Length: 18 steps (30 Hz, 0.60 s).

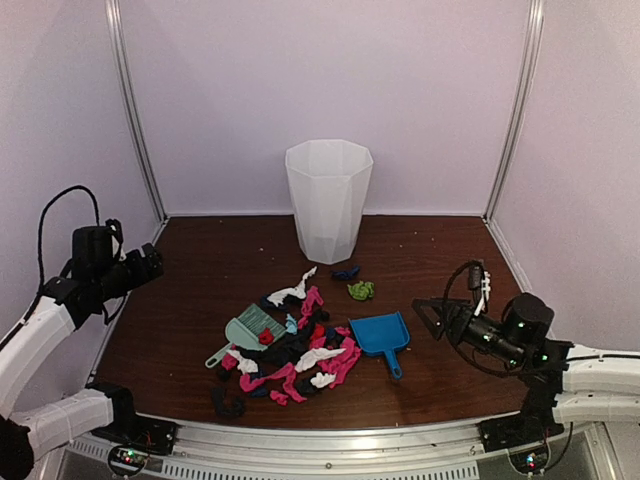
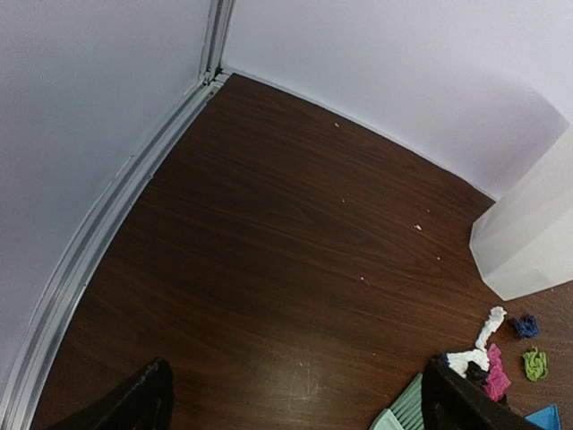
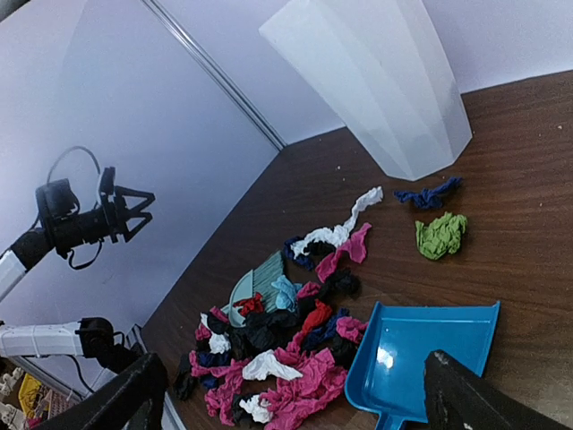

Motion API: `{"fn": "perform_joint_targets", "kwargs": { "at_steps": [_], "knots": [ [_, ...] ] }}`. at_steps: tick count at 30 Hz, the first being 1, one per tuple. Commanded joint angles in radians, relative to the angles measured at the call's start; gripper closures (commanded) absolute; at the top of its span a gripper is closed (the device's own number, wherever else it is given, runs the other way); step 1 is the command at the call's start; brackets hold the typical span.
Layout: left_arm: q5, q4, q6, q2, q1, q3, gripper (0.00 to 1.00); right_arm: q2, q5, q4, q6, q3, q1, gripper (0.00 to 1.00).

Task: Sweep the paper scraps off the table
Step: Pick up the broom from the center of the board.

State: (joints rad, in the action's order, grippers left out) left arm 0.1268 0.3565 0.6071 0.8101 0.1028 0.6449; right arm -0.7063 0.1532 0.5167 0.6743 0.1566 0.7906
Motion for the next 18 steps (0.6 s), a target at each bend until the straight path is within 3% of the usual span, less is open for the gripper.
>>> {"fn": "perform_joint_targets", "kwargs": {
  "at_steps": [1,5,8,18],
  "knots": [
    [0.051,0.117,0.001,0.001,0.092,0.074,0.02,-0.067,-0.232,-0.161,0.027,0.113,0.127,0.00],
    [0.199,0.167,0.070,-0.014,0.256,0.060,0.03,-0.121,-0.314,-0.344,0.012,0.215,0.170,0.00],
    [0.311,0.233,0.156,0.016,0.369,0.059,0.07,-0.136,-0.310,-0.351,0.017,0.216,0.191,0.00],
    [0.284,0.141,0.238,0.037,0.501,-0.123,0.20,-0.076,-0.376,-0.492,-0.007,0.240,0.251,0.00]
  ]
}}
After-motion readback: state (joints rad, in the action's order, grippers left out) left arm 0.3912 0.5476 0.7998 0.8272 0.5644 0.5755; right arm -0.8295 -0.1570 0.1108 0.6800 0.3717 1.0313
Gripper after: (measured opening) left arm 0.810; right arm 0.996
